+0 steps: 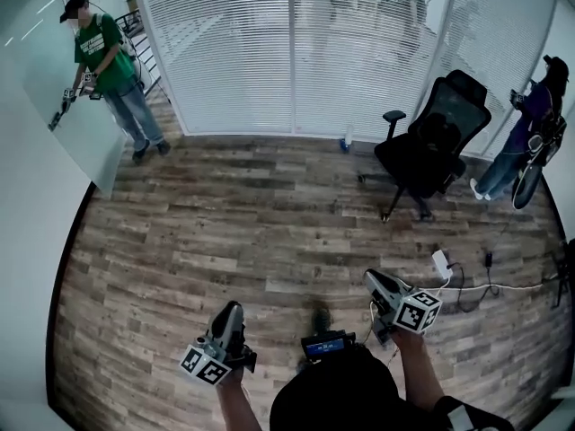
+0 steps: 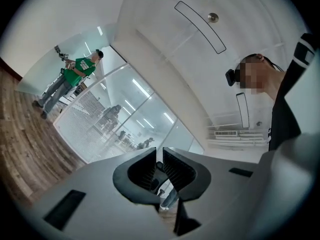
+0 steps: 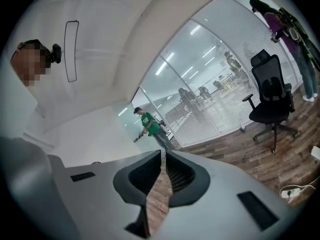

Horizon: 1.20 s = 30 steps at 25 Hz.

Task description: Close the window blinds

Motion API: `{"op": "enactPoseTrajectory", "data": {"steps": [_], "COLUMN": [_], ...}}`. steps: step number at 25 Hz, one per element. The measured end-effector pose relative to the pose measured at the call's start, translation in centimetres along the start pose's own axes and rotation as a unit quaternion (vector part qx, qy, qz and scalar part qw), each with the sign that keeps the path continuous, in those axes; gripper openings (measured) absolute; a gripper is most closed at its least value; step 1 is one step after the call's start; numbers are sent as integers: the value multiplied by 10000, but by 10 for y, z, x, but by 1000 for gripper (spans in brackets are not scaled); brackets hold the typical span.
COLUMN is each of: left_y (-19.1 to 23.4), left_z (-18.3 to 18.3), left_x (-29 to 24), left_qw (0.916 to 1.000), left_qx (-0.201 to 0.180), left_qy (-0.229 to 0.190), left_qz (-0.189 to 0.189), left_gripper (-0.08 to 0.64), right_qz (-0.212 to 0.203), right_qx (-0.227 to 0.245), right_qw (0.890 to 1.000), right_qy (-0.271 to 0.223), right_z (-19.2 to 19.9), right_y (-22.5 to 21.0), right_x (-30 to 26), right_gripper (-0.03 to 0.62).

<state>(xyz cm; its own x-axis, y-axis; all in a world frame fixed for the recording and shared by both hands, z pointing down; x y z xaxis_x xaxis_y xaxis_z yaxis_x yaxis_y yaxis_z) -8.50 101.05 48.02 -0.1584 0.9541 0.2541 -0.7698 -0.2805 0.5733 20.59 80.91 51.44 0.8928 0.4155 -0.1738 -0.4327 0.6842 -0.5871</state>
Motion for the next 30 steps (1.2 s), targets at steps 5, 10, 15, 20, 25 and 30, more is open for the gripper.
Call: {"op": "enactPoseTrajectory", "data": {"steps": [5,10,15,20,25,30], "left_y": [40,89,116,142,182,210], "left_z": [-16,-35,-62,-62,-53,-69], "left_x": [-18,-54,-125,-186,-260,-348], "left_qw": [9992,9971,9972,9982,9982,9944], "left_qx": [-188,-297,-534,-472,-181,-155], "left_qy": [-73,-108,-67,199,547,608], "left_qz": [-349,-690,-511,-299,190,855], "left_gripper": [79,109,110,109,109,109], "right_qz": [-242,-433,-453,-307,246,882], "right_qx": [-73,-46,612,677,485,326], "right_qw": [9996,9984,9964,9965,9983,9949], "right_qy": [96,358,375,390,185,-373], "right_z": [-8,-24,-69,-101,-119,-158], "right_y": [-23,-46,-67,-94,-131,-157], "right_x": [-68,-147,-205,-238,-244,-239], "right_gripper": [49,101,103,101,101,101]}}
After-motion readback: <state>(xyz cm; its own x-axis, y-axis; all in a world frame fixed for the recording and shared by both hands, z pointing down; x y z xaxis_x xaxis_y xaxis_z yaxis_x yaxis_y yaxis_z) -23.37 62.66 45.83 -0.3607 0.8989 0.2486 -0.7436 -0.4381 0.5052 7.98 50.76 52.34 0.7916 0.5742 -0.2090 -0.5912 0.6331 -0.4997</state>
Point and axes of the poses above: the fingertips, and each gripper's own axes: x backward along the fingers, y to its left, z out of its underside, the point moved 3 cm from there along x, backward along the fingers
